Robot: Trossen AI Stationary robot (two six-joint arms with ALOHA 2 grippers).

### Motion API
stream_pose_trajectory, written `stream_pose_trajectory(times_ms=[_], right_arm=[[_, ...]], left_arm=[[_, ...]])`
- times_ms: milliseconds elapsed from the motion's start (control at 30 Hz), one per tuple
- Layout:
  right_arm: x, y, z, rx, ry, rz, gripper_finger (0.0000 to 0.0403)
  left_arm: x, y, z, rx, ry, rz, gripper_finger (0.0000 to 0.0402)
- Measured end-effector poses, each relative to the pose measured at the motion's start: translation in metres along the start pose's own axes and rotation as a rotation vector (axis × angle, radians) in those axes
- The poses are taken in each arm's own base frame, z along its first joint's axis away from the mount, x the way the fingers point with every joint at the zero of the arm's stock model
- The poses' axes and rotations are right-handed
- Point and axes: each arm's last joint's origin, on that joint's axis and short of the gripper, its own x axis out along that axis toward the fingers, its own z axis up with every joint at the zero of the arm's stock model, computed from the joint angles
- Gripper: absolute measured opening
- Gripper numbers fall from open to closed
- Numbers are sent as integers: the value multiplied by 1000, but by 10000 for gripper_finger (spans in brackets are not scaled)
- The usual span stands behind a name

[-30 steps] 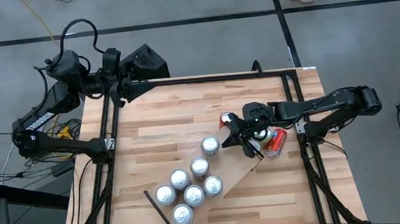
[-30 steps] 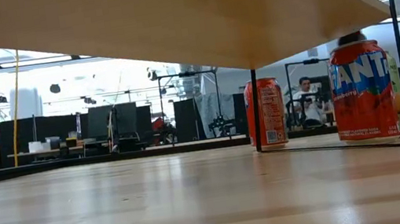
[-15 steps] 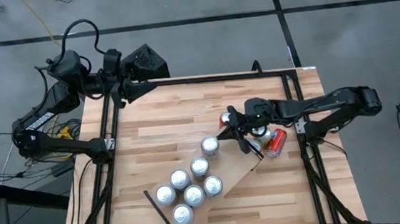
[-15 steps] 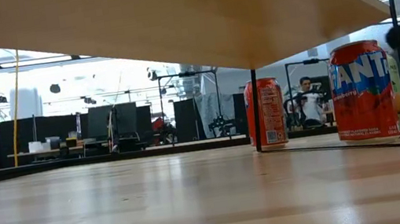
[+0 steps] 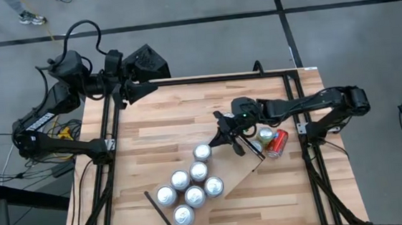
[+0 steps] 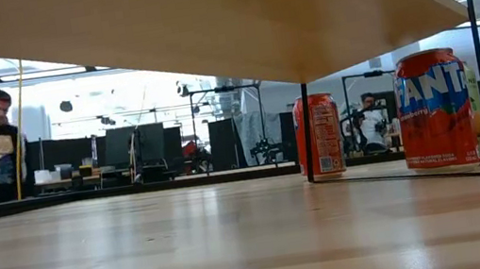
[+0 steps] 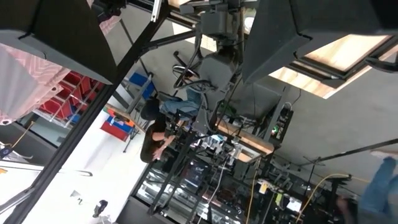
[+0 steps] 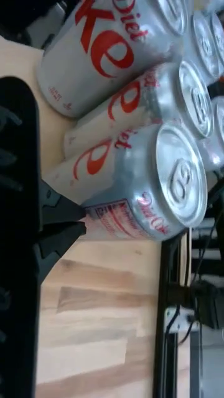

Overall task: Place canned beverage on shelf
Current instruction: Put the red silver soda can on the shelf aligned with the other red silver soda can

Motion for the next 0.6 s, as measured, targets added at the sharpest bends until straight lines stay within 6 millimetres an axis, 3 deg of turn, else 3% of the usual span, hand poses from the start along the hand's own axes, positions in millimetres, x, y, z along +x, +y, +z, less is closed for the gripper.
stream_pose_trajectory(times_ms=[133, 433, 600], right_arm=[[-1, -1, 5, 7, 17, 1, 0], [-36, 11, 22, 4, -3, -84, 0], [-35, 14, 25, -13, -36, -73, 0]], left_arm=[[0, 1, -1, -5, 10, 6, 332], [0, 1, -2, 23, 16, 9, 332], [0, 2, -2, 24, 15, 20, 332]])
